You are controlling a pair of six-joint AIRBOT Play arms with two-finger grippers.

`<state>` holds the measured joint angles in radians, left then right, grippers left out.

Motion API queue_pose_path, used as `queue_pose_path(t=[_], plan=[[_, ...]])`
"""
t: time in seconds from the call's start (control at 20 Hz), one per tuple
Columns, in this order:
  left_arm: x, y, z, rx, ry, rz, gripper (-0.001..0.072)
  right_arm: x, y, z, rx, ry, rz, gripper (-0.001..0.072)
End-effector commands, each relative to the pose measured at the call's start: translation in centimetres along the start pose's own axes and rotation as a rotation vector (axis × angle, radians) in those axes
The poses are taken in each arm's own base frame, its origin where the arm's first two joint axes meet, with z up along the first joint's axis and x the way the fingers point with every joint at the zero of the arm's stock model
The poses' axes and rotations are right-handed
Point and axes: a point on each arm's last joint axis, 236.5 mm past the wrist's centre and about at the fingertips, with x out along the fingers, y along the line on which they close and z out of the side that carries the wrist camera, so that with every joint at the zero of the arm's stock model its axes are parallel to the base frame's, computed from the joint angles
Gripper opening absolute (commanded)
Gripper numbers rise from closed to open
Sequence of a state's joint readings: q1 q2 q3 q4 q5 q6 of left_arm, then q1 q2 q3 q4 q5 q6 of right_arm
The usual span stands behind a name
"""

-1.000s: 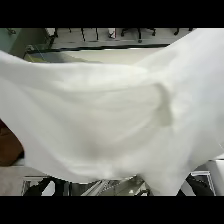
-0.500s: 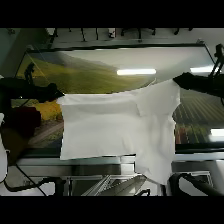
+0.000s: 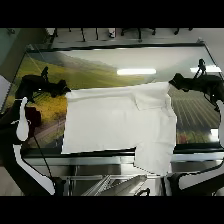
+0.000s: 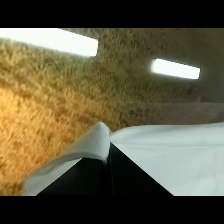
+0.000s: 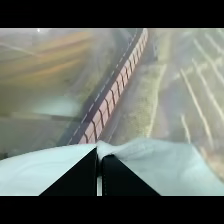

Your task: Fold the shirts.

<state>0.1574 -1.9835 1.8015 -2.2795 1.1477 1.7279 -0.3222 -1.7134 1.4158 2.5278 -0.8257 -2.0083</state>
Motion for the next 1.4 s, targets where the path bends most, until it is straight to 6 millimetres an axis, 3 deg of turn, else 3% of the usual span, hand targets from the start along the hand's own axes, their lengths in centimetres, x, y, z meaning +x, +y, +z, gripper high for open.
queue_pose_path(t=[0.0,0.15,0.25,0.45,0.7,0.85,0.95,1.35], plan=[[0.6,-2.2,3.4,0.037,-0.055,-0.017,0.0013,0.7,1.0,3.4,-0.016,-0.029,0.032,0.0024],[0.9,-2.5,3.8,0.028,-0.055,-0.022,0.0013,-0.3,0.7,4.3,-0.077,-0.041,-0.010,0.0024],[1.5,-1.1,2.6,0.000,-0.015,-0.010,0.0014,-0.6,0.2,3.1,-0.112,0.012,-0.035,0.0024],[1.7,2.9,-1.6,0.031,0.153,0.135,0.0013,-1.6,-2.2,-1.8,-0.158,0.226,-0.156,0.0023],[0.9,4.9,-5.2,0.073,0.312,0.249,0.0014,-4.8,-5.7,-7.5,-0.183,0.363,-0.366,0.0023],[1.0,5.6,-5.6,0.110,0.331,0.312,0.0014,-4.6,-7.5,-11.9,-0.126,0.437,-0.392,0.0023],[1.2,5.9,-5.7,0.144,0.336,0.355,0.0014,-4.0,-8.5,-13.4,-0.112,0.446,-0.404,0.0023],[1.7,5.9,-5.6,0.203,0.333,0.411,0.0014,-3.7,-9.3,-13.3,-0.113,0.422,-0.423,0.0024]])
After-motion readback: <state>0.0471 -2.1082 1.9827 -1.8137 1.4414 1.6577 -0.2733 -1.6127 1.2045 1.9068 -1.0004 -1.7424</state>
